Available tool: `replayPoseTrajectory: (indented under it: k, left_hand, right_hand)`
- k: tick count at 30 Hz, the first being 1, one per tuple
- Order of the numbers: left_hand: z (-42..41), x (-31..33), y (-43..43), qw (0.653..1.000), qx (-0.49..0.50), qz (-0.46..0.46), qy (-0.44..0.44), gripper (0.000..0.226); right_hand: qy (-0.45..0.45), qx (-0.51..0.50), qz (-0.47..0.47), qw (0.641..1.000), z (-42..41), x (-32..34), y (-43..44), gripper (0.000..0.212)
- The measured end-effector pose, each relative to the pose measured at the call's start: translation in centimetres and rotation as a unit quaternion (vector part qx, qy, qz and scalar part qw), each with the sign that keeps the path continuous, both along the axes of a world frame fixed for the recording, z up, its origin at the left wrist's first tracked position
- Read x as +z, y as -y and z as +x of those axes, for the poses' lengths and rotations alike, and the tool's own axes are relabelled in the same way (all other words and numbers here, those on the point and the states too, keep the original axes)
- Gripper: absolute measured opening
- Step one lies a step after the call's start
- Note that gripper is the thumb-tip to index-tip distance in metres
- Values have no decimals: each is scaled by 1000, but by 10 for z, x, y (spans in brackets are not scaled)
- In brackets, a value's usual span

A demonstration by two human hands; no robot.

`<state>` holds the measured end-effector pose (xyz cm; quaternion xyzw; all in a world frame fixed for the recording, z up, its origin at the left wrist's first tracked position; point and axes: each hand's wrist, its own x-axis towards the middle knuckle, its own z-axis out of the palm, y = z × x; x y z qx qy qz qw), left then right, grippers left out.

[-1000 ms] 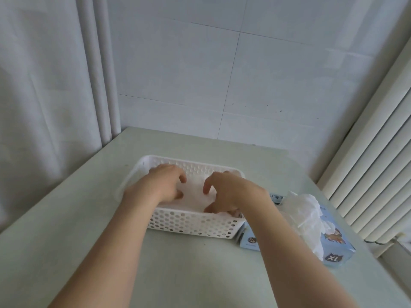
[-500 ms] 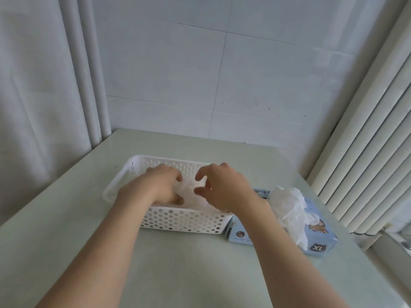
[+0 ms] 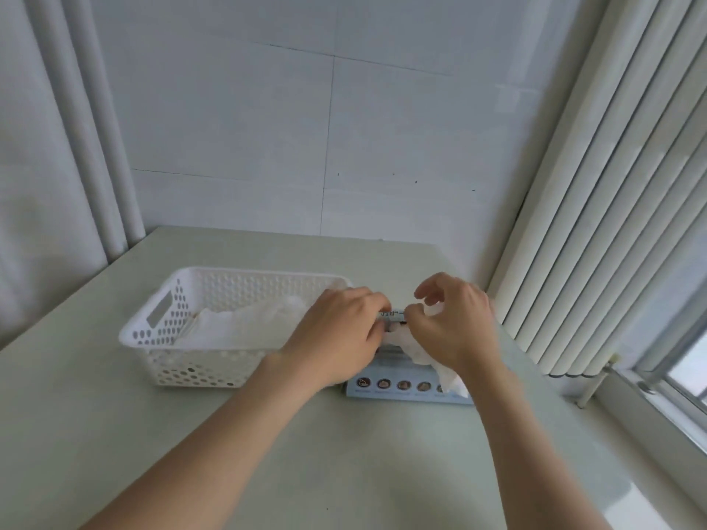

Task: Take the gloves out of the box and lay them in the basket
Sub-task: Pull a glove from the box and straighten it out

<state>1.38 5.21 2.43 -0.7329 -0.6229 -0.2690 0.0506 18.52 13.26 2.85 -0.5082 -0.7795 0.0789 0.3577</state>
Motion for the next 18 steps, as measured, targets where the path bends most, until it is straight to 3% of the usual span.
replayPoseTrajectory:
  k: [4,7,12,18]
  left_hand:
    - [12,-13,-2,997,15,-24,-75,26]
    - [12,-15,-2,995,18,-39,-92,32]
    - [11,-16,-2,996,11,-51,-78,37]
    - [11,-8,0,997,2,-72,-23,36]
  right_hand:
    - [106,-14,-16,994,16,-5,-3,15]
    - [112,-30,0,993,17,-7,-3,13]
    - [-62,-55,105,991,11,-11,-3,10]
    - [-258,5,189,948,4,-2,7,7]
